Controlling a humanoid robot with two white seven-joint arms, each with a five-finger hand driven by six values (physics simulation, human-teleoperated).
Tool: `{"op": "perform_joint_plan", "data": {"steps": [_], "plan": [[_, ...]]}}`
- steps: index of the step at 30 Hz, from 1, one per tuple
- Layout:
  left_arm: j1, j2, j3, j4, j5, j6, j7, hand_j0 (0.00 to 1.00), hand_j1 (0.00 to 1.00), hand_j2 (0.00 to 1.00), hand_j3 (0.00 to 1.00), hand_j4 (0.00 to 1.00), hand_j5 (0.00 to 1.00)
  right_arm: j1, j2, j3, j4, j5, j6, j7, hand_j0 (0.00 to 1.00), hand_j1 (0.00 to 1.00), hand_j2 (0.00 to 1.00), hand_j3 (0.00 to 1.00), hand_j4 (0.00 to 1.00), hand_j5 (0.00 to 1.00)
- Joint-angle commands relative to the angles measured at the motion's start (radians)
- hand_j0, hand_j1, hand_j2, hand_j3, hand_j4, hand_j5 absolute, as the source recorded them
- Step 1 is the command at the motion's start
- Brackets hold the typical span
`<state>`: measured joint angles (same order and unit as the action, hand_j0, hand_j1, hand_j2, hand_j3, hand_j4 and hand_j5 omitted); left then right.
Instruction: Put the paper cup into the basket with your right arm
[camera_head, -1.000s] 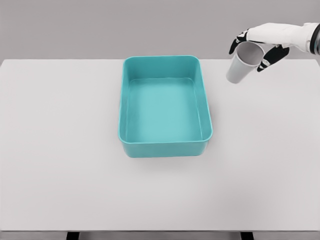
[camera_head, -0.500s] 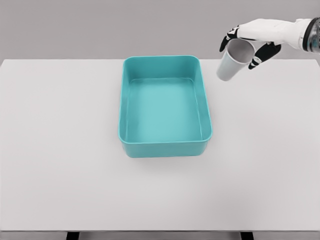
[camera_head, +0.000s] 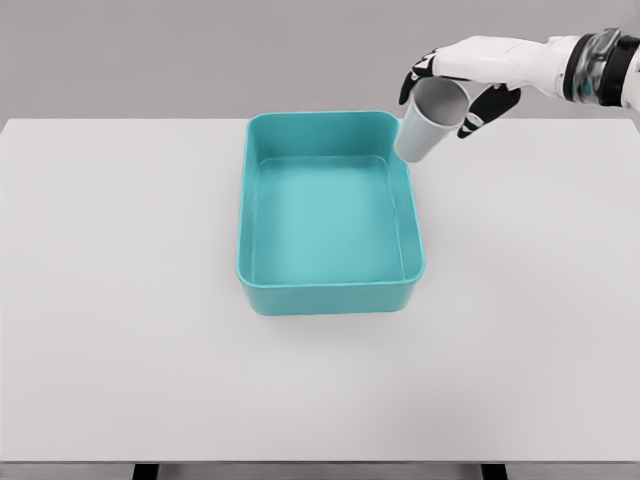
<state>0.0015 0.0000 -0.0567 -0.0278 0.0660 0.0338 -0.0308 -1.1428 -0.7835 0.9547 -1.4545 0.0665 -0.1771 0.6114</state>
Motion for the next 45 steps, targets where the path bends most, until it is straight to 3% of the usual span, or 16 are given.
{"op": "perform_joint_plan", "data": {"steps": [1,26,45], "plan": [[0.0,0.0,0.0,0.0,0.0,0.0,-0.001,1.0,1.0,1.0,1.0,1.0,1.0,0.0,0.018,-0.001,-0.003,-0.002,0.005,-0.001,0.66,0.66,0.66,0.66,0.66,0.66],[0.0,0.0,0.0,0.0,0.0,0.0,0.0,1.0,1.0,1.0,1.0,1.0,1.0,0.011,0.173,0.035,0.011,-0.002,0.031,-0.001,0.66,0.66,0.66,0.66,0.66,0.66],[0.0,0.0,0.0,0.0,0.0,0.0,0.0,1.0,1.0,1.0,1.0,1.0,1.0,0.015,0.211,0.121,0.042,-0.002,0.045,-0.001,0.66,0.66,0.66,0.66,0.66,0.66]]}}
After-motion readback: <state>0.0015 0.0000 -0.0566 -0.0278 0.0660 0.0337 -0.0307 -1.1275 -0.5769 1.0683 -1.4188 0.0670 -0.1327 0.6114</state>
